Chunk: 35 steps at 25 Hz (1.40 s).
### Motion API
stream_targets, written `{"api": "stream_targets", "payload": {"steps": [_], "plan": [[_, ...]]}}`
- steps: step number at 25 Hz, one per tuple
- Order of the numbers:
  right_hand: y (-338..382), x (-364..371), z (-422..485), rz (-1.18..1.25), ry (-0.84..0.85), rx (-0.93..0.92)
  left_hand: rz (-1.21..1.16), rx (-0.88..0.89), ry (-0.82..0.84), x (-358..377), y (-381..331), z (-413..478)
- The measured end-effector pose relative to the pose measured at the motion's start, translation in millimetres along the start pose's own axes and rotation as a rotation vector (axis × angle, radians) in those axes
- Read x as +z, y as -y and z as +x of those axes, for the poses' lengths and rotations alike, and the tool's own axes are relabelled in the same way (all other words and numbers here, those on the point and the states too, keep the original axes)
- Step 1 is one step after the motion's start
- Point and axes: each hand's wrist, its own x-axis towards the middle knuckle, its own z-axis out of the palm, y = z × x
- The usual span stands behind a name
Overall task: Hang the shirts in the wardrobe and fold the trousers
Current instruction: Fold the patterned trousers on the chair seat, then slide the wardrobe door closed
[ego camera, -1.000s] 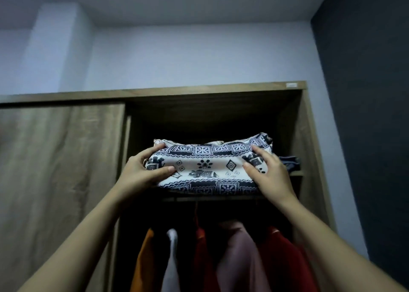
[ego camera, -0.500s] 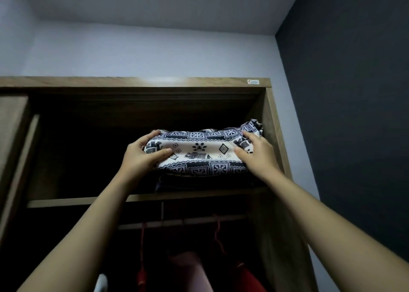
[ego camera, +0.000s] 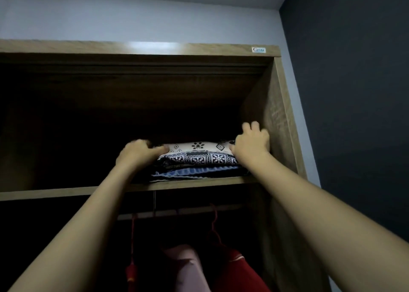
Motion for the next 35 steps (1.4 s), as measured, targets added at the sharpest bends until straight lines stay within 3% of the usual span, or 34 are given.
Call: {"api": "stream_targets", "payload": {"steps": [1, 3, 6, 8, 10, 13, 18, 21, 27, 31, 35], "plan": [[0, 1, -1, -0.018, -0.016, -0.065, 0.053, 0.108, -0.034, -1, -2, 0], [-7, 2, -1, 0.119, 0.135, -0.041, 0.100, 0.245, 0.036, -1, -1, -4], [-14, -4, -3, 0.225, 0.377, 0.033, 0.170, 0.153, 0.179, 3, 4, -7], [-14, -9, -6, 0.210, 0.368, 0.010, 0.213, 0.122, 0.157, 2, 1, -14], [-11, -5, -11, 0.231, 0.156, -0.030, 0.127, 0.193, 0.063, -1, -3, -24], [-2, 7, -27, 0.459, -0.306, 0.027, -0.164, 0.289, -0.140, -3, -2, -43], [61, 21, -109, 0.953, -0.554, 0.012, -0.226, 0.358, -0.359, -4, 23, -99], [115, 46, -182, 1.075, -0.443, -0.107, -0.123, 0.364, -0.364, -1, 57, -147], [214, 88, -336, 1.310, -0.039, -0.345, 0.276, 0.316, -0.265, -21, 196, -269], [274, 92, -423, 1.374, 0.122, -0.609, 0.436, 0.251, -0.301, -47, 274, -331], [336, 97, -506, 1.281, 0.290, -0.962, 0.553, 0.152, -0.323, -64, 346, -365]]}}
